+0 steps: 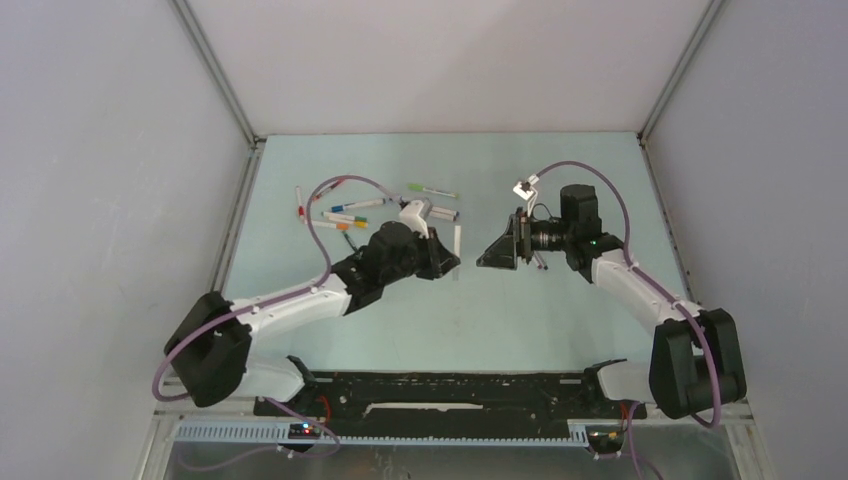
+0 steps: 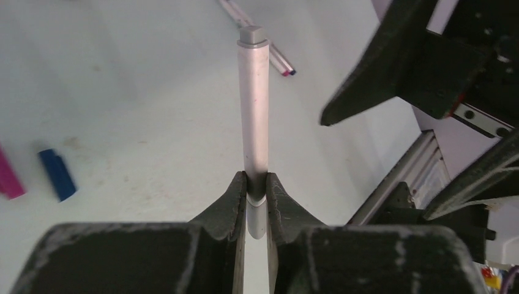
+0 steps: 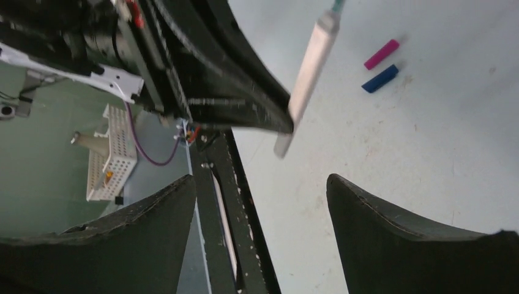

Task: Open the pen caps
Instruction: Pick up the pen from the center of the board.

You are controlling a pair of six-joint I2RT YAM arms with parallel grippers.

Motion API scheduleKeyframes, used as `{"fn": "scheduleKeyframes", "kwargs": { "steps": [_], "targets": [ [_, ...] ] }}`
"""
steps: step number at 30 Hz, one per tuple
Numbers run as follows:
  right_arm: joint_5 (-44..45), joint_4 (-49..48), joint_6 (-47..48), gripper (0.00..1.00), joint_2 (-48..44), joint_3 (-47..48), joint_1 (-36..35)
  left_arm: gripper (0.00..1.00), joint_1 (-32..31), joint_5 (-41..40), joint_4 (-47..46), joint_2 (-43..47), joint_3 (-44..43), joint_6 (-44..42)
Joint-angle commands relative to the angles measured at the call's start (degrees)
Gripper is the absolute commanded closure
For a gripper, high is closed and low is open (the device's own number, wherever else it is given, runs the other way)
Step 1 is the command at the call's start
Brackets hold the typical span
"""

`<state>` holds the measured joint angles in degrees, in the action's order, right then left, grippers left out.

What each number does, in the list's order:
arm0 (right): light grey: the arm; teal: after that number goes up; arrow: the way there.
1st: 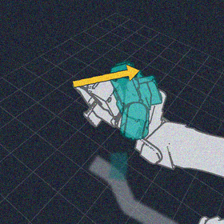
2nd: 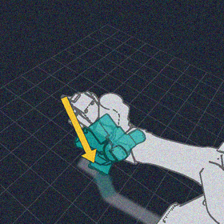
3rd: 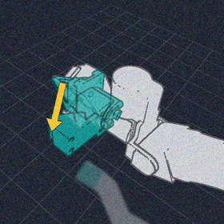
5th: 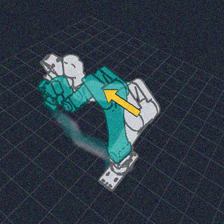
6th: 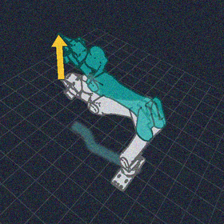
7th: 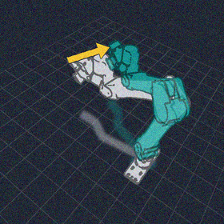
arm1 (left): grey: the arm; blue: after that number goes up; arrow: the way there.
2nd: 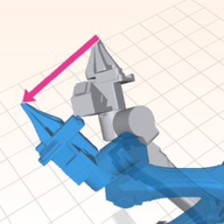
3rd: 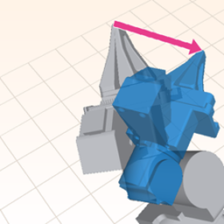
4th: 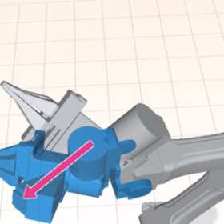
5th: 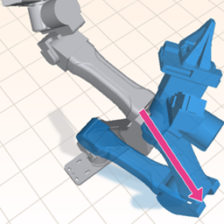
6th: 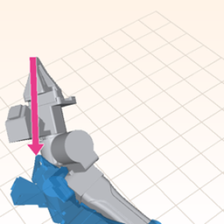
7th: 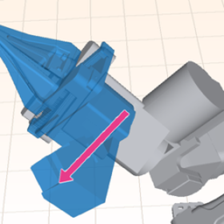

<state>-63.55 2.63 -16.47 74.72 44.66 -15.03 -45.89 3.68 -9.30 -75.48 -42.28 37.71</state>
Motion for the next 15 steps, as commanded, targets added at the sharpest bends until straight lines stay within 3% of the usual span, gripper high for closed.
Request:
{"fn": "scheduleKeyframes", "kwargs": {
  "steps": [1, 7, 15],
  "targets": [
    [1.31, -11.75, -11.79, 0.19, 0.86, -0.74, 0.96, 1.00, -2.98, 0.53, -6.00, -2.74, -5.76, 1.41],
    [2.91, -11.90, -12.76, 0.22, 2.26, -0.83, 1.01, 1.00, -5.32, 0.85, -7.53, -5.15, -7.38, 2.61],
    [4.00, -13.00, -14.09, 0.35, 2.25, -1.54, 2.00, 1.00, -7.01, 0.94, -8.49, -6.01, -8.17, 3.28]
  ]
}}
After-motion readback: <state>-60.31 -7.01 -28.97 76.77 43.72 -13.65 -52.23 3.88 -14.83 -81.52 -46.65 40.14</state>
